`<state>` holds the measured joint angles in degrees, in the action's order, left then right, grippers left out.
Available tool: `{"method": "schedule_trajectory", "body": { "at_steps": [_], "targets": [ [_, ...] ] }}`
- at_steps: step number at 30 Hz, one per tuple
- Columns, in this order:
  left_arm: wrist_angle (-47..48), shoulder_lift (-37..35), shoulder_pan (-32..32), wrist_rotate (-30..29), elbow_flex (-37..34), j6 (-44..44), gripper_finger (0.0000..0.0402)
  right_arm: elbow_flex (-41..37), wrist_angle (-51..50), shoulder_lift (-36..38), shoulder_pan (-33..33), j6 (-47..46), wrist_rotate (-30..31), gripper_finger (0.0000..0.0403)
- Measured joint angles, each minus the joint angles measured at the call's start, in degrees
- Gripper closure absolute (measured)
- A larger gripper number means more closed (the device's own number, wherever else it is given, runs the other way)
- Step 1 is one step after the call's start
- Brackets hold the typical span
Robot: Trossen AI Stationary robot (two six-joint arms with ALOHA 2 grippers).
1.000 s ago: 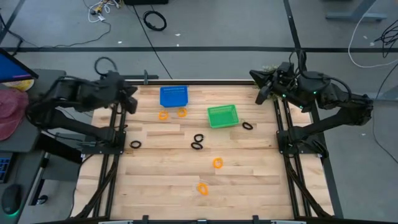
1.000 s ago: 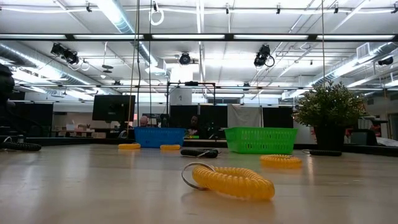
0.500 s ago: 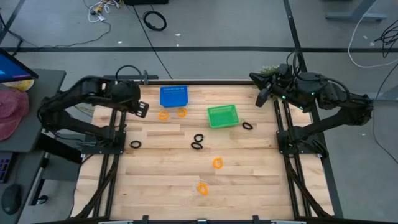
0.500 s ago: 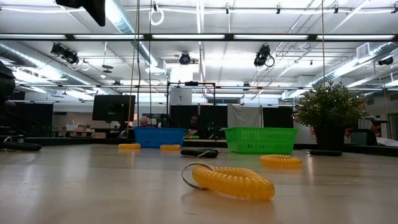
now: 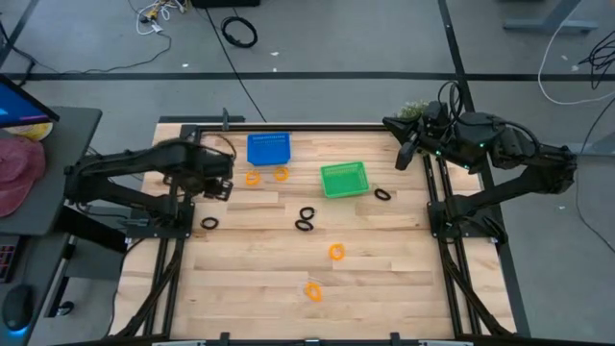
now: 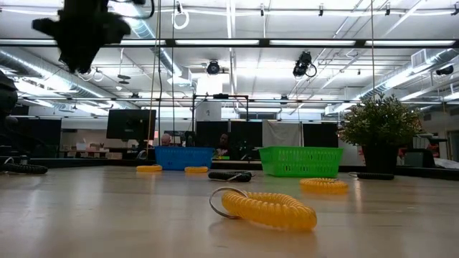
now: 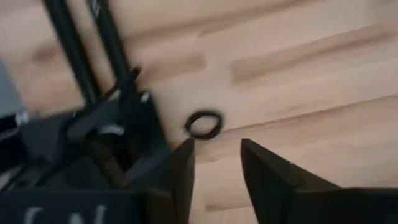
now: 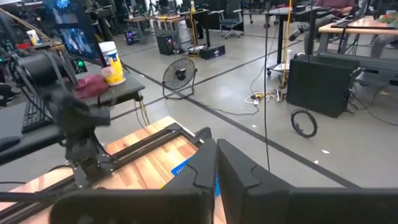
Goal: Sort spring keychains
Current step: Put the black spring keychain into the green bin
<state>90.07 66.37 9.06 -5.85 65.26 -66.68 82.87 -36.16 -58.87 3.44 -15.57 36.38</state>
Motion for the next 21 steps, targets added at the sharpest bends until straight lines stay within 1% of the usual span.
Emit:
{"method": "schedule_trajectory", "body": {
  "at_steps": [3, 5, 9, 11, 14, 18, 21],
  "targets": [
    [-0.60, -0.04, 0.00, 2.96, -5.91, -2.87, 0.0232, 0.00, -0.02, 0.00, 0.00, 0.00, 0.00, 0.0385],
    [-2.48, -0.02, -0.16, 4.98, -9.47, -2.76, 0.0215, 0.00, -0.02, 0.00, 0.00, 0.00, -0.02, 0.0385],
    [-10.64, -0.02, -1.74, 11.41, -15.55, -1.10, 0.0187, 0.00, -0.03, 0.00, 0.00, -0.03, -0.02, 0.0385],
    [-15.16, -0.02, -3.26, 13.35, -18.23, -1.36, 0.0176, 0.00, -0.13, 0.00, 0.00, -0.31, -0.02, 0.0385],
    [-19.58, -0.02, -5.12, 13.55, -21.94, -4.82, 0.0168, 0.00, -0.67, 0.00, 0.00, -0.44, -0.97, 0.0385],
    [-22.50, 0.09, -6.74, 13.05, -25.38, -10.24, 0.0173, 0.00, -0.84, 0.00, 0.00, -0.45, -1.53, 0.0385],
    [-23.47, -0.05, -7.42, 8.73, -24.68, -14.50, 0.0184, 0.00, -0.84, 0.02, 0.00, -0.44, -1.53, 0.0385]
  ]
}}
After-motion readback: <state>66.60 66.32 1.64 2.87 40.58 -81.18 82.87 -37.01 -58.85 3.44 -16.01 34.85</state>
